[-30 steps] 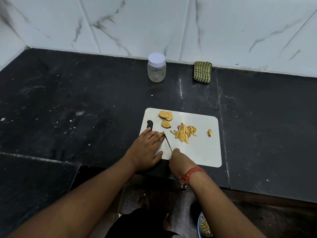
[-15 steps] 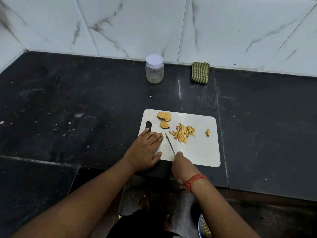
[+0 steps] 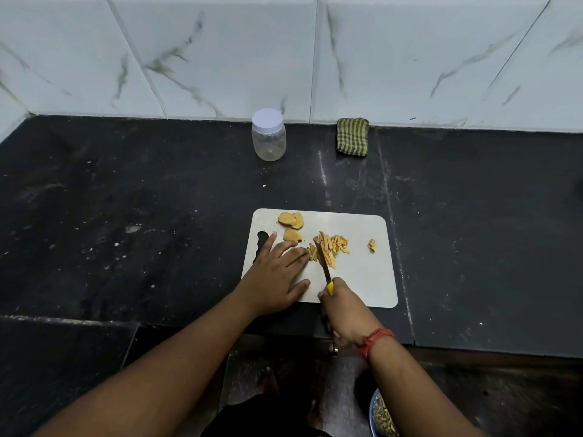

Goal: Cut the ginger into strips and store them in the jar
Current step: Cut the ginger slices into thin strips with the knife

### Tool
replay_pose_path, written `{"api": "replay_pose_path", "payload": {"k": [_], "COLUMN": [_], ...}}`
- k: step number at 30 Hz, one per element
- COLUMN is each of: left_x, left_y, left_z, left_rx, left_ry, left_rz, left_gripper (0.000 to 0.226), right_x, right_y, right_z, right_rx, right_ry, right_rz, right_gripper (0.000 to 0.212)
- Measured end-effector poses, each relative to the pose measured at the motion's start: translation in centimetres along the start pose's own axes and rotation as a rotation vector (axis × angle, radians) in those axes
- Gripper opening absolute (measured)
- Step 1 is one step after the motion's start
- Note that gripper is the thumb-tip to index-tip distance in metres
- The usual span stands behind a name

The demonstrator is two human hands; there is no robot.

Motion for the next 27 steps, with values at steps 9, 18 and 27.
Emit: {"api": "replay_pose_path", "payload": {"k": [9,18,27], "left_x": [-0.5,-0.9,-1.0], "left_y": [1.4,2.3,0.5], "left_z": [-1.8,-2.2,-0.7], "left_rx": [-0.21,-0.277,-0.322], "left_ry": [-0.017,-0.031,-0.1], "left_rz": [0.178,0.1,0.179], "left_gripper": [0.037,0.026,0.024], "right_x": [-1.2,-1.3,-0.6], "right_y": [0.2,0.3,0.0], "right_z": [-0.9,-1.7,-1.7], "right_rx": [-0.003,-0.043,-0.072], "right_ry": [0.115,0.113,0.004], "right_rz": [0.036,0.016,-0.002], "right_gripper": [0.012,0.011,0.009]}}
Point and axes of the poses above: each hand's wrist, its own y-axis towards the middle knuckle, its own x-axis out of the palm, z = x × y, the point moved 3 cm from there along y, towards the middle knuckle, and after that the axes turned 9 degrees about z, right-handed, at the moved point
